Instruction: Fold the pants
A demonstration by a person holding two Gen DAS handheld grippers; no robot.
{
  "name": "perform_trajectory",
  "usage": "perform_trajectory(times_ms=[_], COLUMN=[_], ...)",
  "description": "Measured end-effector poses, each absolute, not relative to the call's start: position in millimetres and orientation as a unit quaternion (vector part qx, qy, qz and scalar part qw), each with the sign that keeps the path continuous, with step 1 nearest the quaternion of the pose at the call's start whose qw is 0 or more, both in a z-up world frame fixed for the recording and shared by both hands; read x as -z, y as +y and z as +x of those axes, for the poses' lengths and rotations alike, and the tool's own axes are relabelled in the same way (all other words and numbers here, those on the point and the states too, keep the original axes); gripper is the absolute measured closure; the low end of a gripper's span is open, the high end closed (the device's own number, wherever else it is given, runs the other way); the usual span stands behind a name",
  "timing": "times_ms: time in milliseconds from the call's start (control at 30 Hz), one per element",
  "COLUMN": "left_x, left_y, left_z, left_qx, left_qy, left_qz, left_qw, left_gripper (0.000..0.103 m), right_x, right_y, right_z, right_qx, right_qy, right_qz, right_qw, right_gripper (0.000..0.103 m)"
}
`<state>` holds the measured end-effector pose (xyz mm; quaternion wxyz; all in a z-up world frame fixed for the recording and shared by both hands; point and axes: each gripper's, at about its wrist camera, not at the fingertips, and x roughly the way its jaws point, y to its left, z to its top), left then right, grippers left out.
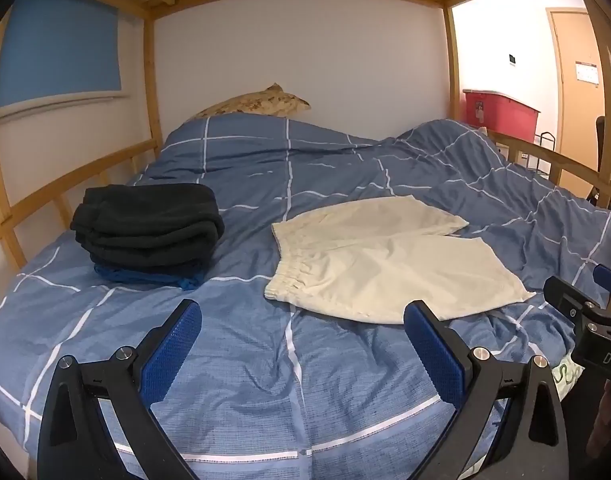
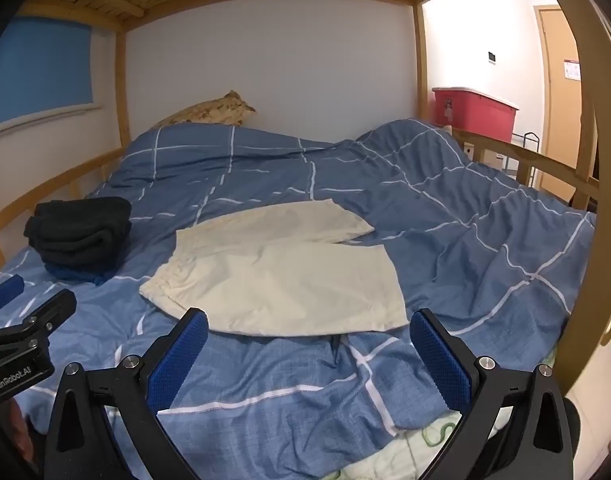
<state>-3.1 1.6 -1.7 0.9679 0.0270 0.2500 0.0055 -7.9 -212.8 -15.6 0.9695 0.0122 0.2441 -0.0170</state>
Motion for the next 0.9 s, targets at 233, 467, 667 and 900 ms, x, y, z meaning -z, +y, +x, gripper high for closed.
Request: perform_trajectory(times_ms=[233,467,667,900], left_x=[0.8,-0.4,-2.6,-3.7], left_y=[3.6,4.8,5.2,4.7], left_z=[-2.4,-0.7,1.6,2.0], left_qx=[-0.006,-0.004,-0.002,-0.004], left_qy=[0.251,0.249,0.247,0.246], left_qz=[0.027,0.027,0.029,0.031], left_qw=[0.968,0.968,0.969,0.969], left_gripper=[0.0,0.0,0.0,0.0], right_x=[14.7,16.7,16.8,16.9], right_y=[-215.9,-216.7,-216.5,-215.9], right_z=[-6.0,-3.9,-3.5,-2.9], right_qx=[0.013,0.012,0.01,0.009], right_qy=[0.25,0.25,0.251,0.252], right_qz=[0.013,0.013,0.013,0.013], right_qw=[0.968,0.968,0.968,0.968], right_gripper=[0.001,0.001,0.001,0.001])
